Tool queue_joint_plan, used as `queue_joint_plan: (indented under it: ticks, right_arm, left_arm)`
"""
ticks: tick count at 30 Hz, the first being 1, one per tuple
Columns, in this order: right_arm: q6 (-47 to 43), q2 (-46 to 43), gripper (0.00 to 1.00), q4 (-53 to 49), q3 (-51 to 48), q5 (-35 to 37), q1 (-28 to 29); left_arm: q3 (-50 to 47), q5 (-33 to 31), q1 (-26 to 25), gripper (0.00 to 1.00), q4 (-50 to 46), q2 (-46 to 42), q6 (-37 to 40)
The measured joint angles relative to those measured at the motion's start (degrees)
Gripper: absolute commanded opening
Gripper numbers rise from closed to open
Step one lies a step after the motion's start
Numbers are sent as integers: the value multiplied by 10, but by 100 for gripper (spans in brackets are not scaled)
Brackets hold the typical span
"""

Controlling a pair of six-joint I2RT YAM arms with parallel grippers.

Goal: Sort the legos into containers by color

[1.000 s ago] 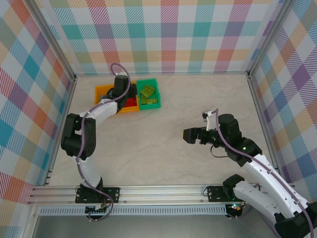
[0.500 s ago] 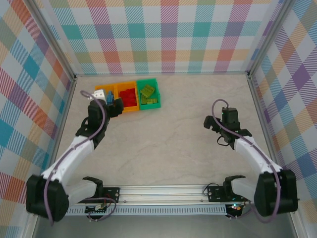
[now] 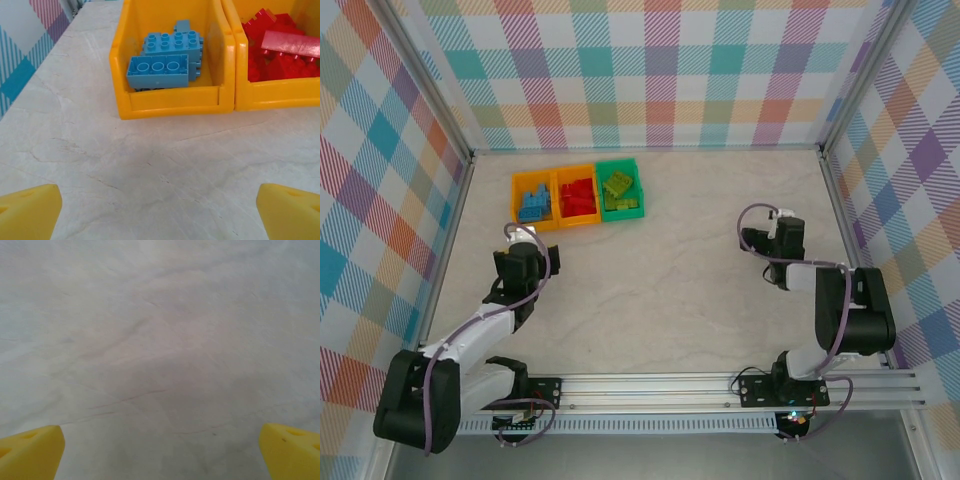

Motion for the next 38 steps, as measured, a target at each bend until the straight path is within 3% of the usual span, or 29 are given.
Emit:
queue_joint_plan:
  ticks: [2, 12, 16, 22, 38]
  right_arm:
    - [-7, 0, 100, 85, -53, -1, 8]
    - [-8, 8, 100, 197, -80, 42, 13]
    - [-21, 8, 99, 243, -107, 12, 13]
    - [-43, 8, 100, 203, -73, -66, 7]
    - [-42, 8, 100, 176, -63, -83, 1]
  left_arm:
    - [-9, 19, 16, 100, 44, 23, 4]
    - [-3, 120, 83, 100, 216, 189, -10]
    - [12, 156, 88, 100, 262, 271, -12]
    - [20, 181, 88, 100, 272, 274, -11]
    - [20, 181, 88, 100, 273, 274, -10]
